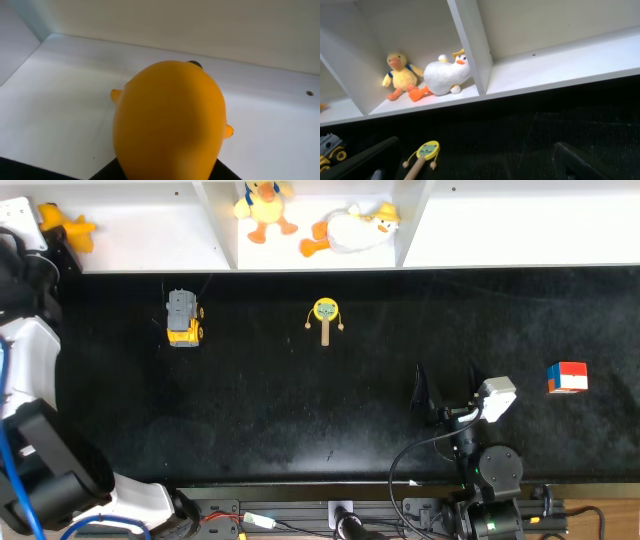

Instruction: Store Toys

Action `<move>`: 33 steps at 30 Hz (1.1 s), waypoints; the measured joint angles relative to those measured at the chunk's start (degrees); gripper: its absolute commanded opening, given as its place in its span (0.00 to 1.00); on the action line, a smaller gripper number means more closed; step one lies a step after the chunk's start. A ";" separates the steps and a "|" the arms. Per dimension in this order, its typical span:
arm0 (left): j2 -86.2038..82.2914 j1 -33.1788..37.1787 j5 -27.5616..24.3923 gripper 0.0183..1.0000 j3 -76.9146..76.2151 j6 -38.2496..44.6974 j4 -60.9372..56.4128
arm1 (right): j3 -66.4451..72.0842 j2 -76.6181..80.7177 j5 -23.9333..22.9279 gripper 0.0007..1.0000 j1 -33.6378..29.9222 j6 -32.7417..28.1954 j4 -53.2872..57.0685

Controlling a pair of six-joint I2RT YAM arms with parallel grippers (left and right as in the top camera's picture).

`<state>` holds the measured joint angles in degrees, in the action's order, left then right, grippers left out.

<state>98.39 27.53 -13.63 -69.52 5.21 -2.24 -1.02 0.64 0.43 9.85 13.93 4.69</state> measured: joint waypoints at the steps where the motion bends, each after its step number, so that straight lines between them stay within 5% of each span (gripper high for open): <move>1: 0.00 -0.09 0.52 0.26 -0.09 -0.28 0.02 | 0.00 0.00 0.00 0.99 0.00 -0.02 0.00; 30: 1.07 -0.17 2.91 0.24 -0.33 -5.79 -2.12 | 0.00 0.00 0.00 1.00 0.00 0.02 0.00; 33: 1.44 -0.20 3.02 0.36 -0.50 -6.29 -2.12 | 0.00 0.00 -0.02 1.00 0.00 -0.02 0.00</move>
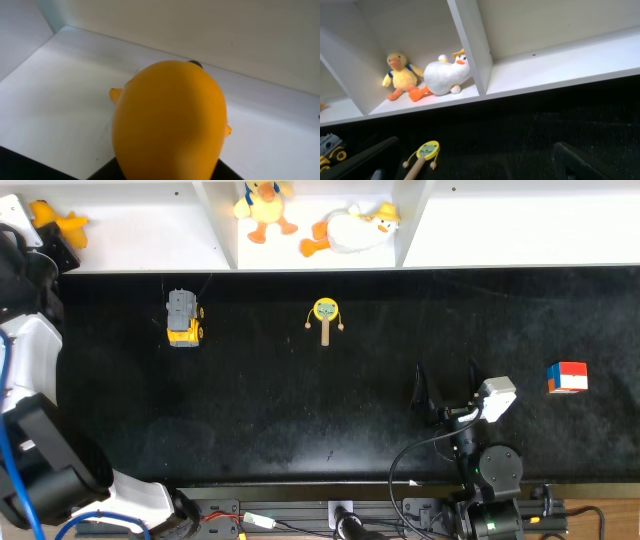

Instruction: Store Toys

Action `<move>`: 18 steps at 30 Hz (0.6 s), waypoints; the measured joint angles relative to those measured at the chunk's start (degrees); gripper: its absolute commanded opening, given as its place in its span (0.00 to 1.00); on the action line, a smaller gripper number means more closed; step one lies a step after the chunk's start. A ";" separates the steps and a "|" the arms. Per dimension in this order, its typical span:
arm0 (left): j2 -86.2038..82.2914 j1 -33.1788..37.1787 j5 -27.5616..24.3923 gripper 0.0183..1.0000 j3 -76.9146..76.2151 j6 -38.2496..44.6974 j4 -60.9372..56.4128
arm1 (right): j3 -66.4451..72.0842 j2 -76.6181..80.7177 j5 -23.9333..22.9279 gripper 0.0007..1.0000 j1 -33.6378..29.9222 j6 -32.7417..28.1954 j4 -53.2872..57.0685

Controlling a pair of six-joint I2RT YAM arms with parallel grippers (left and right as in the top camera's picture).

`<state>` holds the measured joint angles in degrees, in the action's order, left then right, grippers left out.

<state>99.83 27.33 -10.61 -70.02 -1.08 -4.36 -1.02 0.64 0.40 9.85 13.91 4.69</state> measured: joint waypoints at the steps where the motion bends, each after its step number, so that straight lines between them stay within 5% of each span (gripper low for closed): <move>1: 0.20 0.02 -0.02 0.37 -0.11 -0.20 0.00 | 0.00 0.00 0.02 1.00 0.00 0.02 -0.02; 5: 0.70 0.02 0.00 0.61 -0.52 -0.44 0.00 | 0.00 0.00 0.02 1.00 0.00 0.00 0.00; 15: 1.03 0.02 0.17 1.00 -0.55 -0.46 -1.31 | 0.00 0.00 0.02 1.00 0.00 0.00 0.00; 18: 1.05 0.00 0.20 1.00 -0.52 -0.70 -1.29 | 0.00 0.00 0.00 1.00 0.00 0.02 0.00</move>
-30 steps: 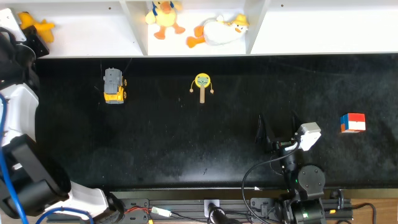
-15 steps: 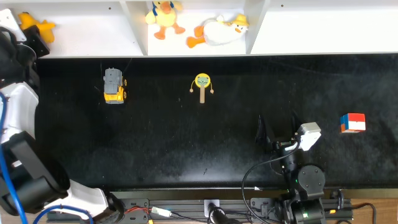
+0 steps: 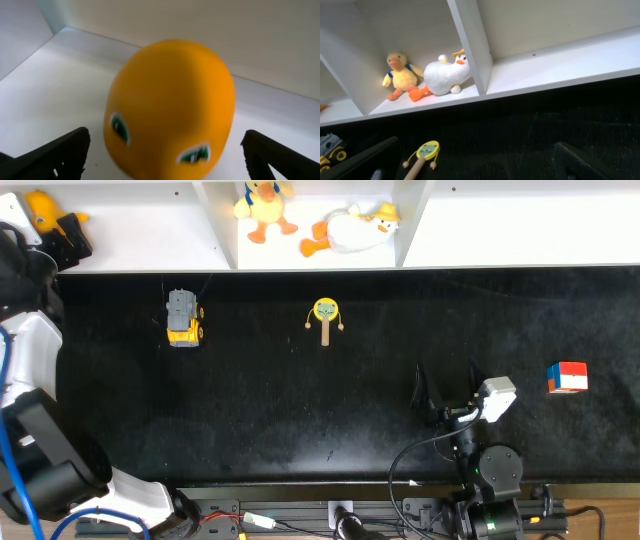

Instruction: Store Toys

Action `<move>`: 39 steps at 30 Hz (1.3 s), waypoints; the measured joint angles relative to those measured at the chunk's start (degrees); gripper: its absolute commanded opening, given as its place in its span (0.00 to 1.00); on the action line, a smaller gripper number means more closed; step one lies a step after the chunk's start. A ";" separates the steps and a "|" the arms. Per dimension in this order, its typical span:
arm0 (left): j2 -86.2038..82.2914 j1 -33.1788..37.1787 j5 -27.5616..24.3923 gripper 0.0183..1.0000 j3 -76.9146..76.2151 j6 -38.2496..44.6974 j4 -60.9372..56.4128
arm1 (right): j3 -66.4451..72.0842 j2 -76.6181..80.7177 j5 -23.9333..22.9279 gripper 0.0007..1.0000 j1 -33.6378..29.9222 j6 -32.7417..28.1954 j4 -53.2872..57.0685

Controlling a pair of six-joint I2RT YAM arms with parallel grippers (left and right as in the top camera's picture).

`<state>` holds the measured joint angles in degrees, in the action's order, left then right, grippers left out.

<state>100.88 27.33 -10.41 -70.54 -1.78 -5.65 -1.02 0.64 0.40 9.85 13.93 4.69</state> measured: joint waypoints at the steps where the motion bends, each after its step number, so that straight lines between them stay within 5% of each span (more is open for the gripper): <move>1: -0.02 0.02 0.00 1.00 -0.02 0.02 0.00 | 0.00 0.00 0.02 1.00 0.00 0.00 0.00; 11: -5.92 0.02 0.15 1.00 0.00 0.04 8.76 | 0.00 0.00 0.02 1.00 0.00 0.00 -0.02; 22: -23.89 -1.86 2.58 1.00 -0.15 1.53 32.44 | 0.00 0.00 0.00 1.00 0.00 0.02 0.00; 28: -32.79 -9.01 4.15 1.00 -0.11 1.68 44.61 | 0.00 0.00 0.00 1.00 0.00 0.00 -0.02; 39: -40.81 -30.80 18.01 1.00 11.39 -5.49 52.22 | 0.00 0.00 0.02 1.00 0.00 -0.02 0.00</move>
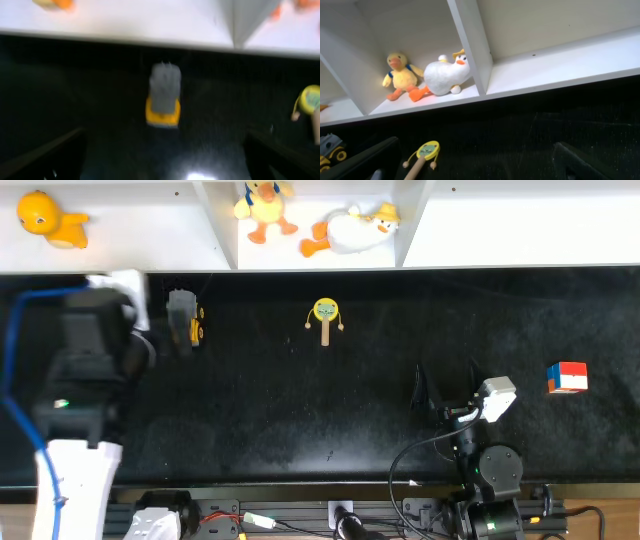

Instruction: Store Toys

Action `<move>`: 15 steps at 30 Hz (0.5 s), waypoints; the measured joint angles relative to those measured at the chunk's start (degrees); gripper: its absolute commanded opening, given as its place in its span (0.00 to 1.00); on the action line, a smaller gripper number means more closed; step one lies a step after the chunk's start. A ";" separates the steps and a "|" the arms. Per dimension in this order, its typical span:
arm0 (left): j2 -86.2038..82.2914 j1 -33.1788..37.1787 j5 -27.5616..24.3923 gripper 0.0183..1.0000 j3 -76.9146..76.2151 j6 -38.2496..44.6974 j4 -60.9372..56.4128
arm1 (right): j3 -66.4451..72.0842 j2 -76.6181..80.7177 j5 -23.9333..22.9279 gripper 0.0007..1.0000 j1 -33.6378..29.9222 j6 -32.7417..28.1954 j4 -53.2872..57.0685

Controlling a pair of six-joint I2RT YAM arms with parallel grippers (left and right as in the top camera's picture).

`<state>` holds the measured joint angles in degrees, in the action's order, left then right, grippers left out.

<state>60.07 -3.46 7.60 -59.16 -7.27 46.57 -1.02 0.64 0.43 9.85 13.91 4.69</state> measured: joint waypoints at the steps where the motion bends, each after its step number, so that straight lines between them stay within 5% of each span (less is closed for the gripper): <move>1: 0.13 -1.57 1.33 1.00 1.75 -0.90 -0.33 | 0.00 0.00 -0.02 1.00 0.00 0.00 0.00; 15: 4.15 -4.68 7.78 1.00 19.23 -5.03 -23.47 | 0.00 0.00 0.00 1.00 0.00 0.02 0.00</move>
<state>64.23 -8.14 15.38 -39.92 -12.29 23.09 -1.02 0.64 0.43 9.85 13.93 4.69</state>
